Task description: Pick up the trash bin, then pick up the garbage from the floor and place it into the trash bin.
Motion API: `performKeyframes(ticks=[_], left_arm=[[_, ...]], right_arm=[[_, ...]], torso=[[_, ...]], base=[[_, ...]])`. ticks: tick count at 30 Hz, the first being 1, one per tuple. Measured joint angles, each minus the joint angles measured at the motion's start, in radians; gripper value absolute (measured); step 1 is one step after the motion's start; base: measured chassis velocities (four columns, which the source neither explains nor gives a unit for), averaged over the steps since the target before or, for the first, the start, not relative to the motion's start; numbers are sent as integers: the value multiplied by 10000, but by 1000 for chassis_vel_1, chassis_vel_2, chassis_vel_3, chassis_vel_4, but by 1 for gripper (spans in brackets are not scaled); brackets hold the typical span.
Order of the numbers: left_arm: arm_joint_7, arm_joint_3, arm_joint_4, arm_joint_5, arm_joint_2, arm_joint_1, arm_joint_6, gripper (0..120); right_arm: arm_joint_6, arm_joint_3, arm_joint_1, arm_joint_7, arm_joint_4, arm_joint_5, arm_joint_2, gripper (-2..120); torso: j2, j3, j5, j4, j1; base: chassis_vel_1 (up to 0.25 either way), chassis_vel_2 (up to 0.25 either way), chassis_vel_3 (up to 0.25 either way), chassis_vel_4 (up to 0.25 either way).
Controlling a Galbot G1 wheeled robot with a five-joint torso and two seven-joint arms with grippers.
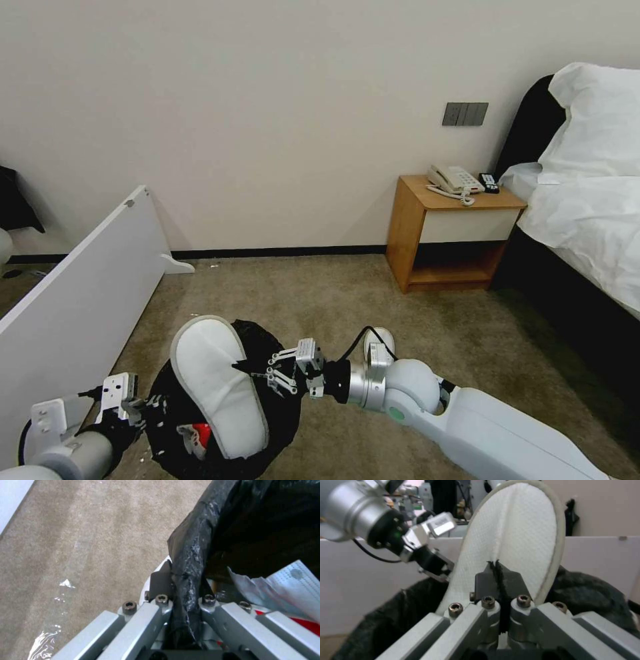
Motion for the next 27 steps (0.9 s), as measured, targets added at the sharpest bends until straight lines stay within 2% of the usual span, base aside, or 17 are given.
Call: performKeyframes(ticks=[2, 5, 8, 11, 14, 15, 17, 18, 20, 23, 25, 27], left_arm=[[-1, -4, 0, -20, 0, 26, 0, 2], [-2, -5, -2, -28, 0, 34, 0, 2], [-13, -5, -14, -46, 0, 46, 0, 2], [-15, -5, -16, -49, 0, 55, 0, 2], [-17, -14, -17, -53, -2, 75, 0, 2], [-17, -14, -17, -53, -2, 75, 0, 2], [-19, -13, -17, -53, -10, 58, 0, 2], [-19, -13, -17, -53, -10, 58, 0, 2], [-23, 1, -9, -53, -26, 47, 0, 2], [-25, 1, 1, -52, -26, 46, -1, 2], [-27, -19, 42, -48, -23, 48, -1, 2], [-29, -21, 61, -46, -21, 34, -1, 2]], right_arm=[[16, -14, -9, 170, -12, -49, -15, 8], [16, -16, -11, 224, -10, -50, -19, 13], [57, -10, -11, 296, -34, -88, 5, 30], [66, 1, -12, 297, -49, -98, 6, 35], [83, 111, -20, 293, -23, -56, -6, 51], [83, 111, -20, 293, -23, -56, -6, 51], [91, 150, -20, 290, 11, -29, -4, 62], [91, 150, -20, 290, 11, -29, -4, 62], [98, 242, -39, 290, 80, 11, -8, 73], [99, 316, -53, 290, 129, 50, -29, 79], [99, 662, -103, 312, 388, 269, -125, 92], [92, 876, -128, 356, 536, 387, -187, 96]], torso=[[0, 0, 0, 0, 0], [0, 0, 0, 0, 0], [0, 0, 0, 0, 0], [0, 0, 0, 0, 0], [0, 0, 0, 0, 0], [0, 0, 0, 0, 0], [0, 0, 0, 0, 0], [0, 0, 0, 0, 0], [0, 0, 0, 0, 0], [0, 0, 0, 0, 0], [0, 0, 1, 1, 0], [1, 0, 0, 1, 0]], base=[[0, 0, 0, 0], [0, 0, 0, 0], [0, 0, 0, 0], [0, 0, 0, 0], [0, 0, 0, 0], [0, 0, 0, 0], [0, 0, 0, 0], [0, 0, 0, 0], [0, 0, 0, 0], [0, 0, 0, 0], [0, 0, 0, 0], [0, 0, 0, 0]])
